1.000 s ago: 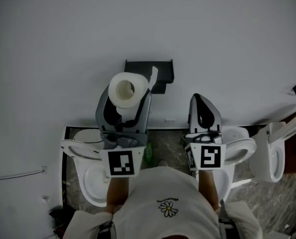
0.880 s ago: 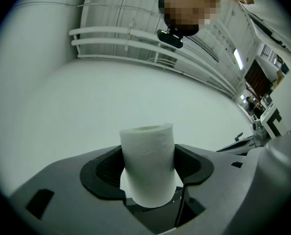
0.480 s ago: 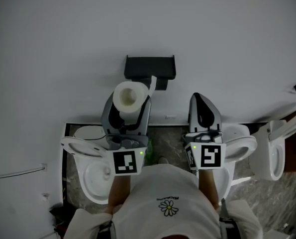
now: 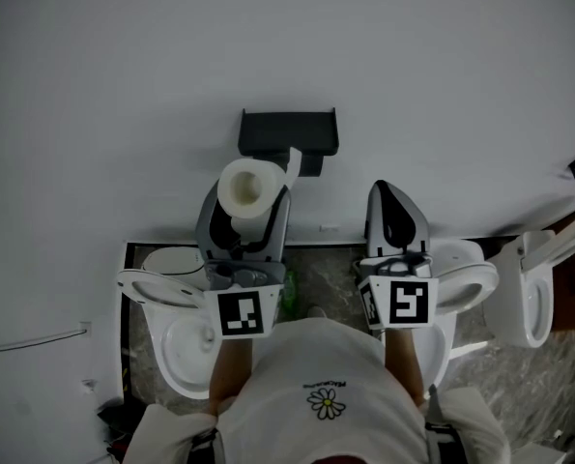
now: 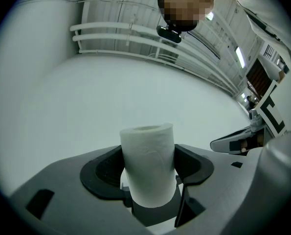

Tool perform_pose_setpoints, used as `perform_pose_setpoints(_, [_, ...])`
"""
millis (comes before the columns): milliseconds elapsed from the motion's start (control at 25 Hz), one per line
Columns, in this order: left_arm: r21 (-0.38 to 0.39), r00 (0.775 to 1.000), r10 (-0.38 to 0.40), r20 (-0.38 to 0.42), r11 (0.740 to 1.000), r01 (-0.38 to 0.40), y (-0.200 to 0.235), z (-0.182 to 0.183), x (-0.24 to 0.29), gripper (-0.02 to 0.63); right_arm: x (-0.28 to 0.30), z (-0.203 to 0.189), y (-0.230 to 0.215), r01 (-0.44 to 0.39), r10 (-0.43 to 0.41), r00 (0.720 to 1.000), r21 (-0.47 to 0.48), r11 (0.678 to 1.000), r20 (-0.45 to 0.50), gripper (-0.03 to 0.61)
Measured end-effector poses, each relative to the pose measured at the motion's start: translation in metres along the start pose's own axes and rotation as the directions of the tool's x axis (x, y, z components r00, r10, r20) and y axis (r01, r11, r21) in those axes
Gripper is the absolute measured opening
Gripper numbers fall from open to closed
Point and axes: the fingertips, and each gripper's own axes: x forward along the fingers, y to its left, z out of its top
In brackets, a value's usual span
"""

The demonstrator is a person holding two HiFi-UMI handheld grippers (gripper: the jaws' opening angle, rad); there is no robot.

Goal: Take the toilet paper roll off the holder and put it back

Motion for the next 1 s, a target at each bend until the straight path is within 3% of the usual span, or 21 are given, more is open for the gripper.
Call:
perform_pose_setpoints(240, [-0.024, 1.0, -0.027, -0.006, 0.999, 0.027, -0.002, 0.008, 0.011, 0.319, -0.004, 0.001, -0.002, 0.014, -0.014, 1.0, -0.006, 1.0, 0.009, 0.011])
perform_pose_setpoints(520, [-0.036, 0.99, -0.088, -0.112, 0.996, 0.084, -0.008, 0.018, 0.086, 0.319, 0.001, 0.0, -0.02, 0.051, -0.051, 0.999, -0.003, 0.999, 0.007, 0.009])
perform_pose_setpoints(760, [-0.097, 0.974, -0.087, -0.211, 0.993, 0.068, -0.012, 0.002, 0.129, 0.319, -0.005, -0.008, -0.039, 0.107, -0.107, 0.994, 0.006, 0.994, -0.015, 0.011])
perform_pose_setpoints(1000, [-0.089, 0.948, -0.085, -0.308, 0.994, 0.061, -0.026, -0.031, 0.148, 0.318, -0.015, -0.02, -0.058, 0.162, -0.161, 0.986, 0.01, 0.987, -0.048, 0.011])
